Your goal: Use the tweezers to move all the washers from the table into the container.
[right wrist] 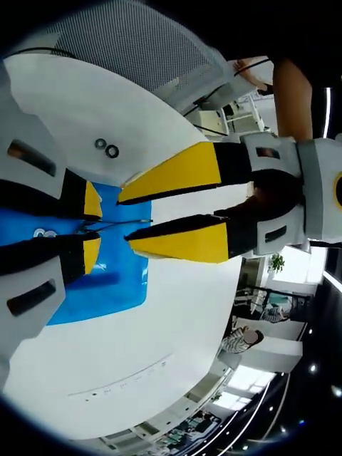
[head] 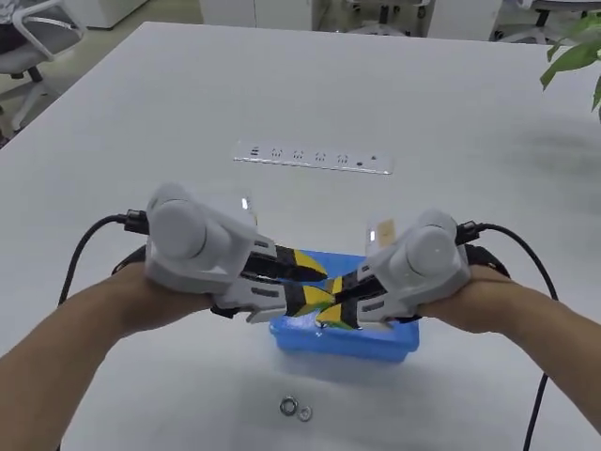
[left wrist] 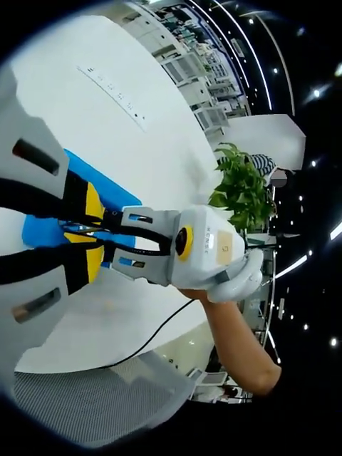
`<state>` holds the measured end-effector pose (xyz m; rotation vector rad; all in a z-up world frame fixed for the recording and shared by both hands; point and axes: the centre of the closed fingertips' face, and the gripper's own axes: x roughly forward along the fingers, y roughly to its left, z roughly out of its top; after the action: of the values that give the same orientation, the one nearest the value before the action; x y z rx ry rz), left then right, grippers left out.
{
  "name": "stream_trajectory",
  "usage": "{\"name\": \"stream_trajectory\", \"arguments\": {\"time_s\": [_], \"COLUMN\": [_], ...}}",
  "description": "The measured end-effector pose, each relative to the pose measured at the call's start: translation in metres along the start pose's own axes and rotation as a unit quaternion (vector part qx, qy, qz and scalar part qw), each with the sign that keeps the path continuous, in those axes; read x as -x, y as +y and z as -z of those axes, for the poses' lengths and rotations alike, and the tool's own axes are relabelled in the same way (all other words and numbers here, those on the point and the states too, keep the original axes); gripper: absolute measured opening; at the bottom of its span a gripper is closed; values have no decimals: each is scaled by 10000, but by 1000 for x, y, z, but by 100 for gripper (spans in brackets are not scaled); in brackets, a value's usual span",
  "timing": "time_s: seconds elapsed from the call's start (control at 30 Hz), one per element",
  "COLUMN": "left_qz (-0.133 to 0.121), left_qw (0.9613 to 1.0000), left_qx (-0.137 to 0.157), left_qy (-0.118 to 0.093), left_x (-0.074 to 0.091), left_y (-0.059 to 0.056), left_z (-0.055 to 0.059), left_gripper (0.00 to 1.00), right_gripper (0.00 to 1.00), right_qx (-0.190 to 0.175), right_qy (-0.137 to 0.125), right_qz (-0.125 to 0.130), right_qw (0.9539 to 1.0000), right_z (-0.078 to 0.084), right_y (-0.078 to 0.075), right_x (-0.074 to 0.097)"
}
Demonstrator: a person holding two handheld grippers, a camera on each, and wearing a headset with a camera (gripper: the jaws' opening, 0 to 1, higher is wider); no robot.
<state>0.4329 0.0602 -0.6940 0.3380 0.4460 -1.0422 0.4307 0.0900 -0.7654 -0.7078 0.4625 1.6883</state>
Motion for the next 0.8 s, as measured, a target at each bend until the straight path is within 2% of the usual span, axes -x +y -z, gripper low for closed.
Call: {"name": "stream_trajectory", "arguments": {"time_s": [0.17, 0.47, 0.8], "left_qz": [62, 143, 137], "left_qw": [9999, 9997, 9992], "left_qx": [-89, -173, -356], "left_qy": [10, -1, 156], "left_x": [-3, -4, -2], "left_y": [2, 0, 3], "left_z": [0, 0, 0], "left_gripper": [7, 6, 5], "right_gripper": [8, 9, 10], "right_qx": [49, 65, 195], "right_qy": [20, 45, 98], "right_qz": [-17, -29, 9], "right_qw": [10000, 10000, 9998], "right_z": [0, 0, -1], "right_y": [1, 1, -2], "right_x": [0, 0, 1]}}
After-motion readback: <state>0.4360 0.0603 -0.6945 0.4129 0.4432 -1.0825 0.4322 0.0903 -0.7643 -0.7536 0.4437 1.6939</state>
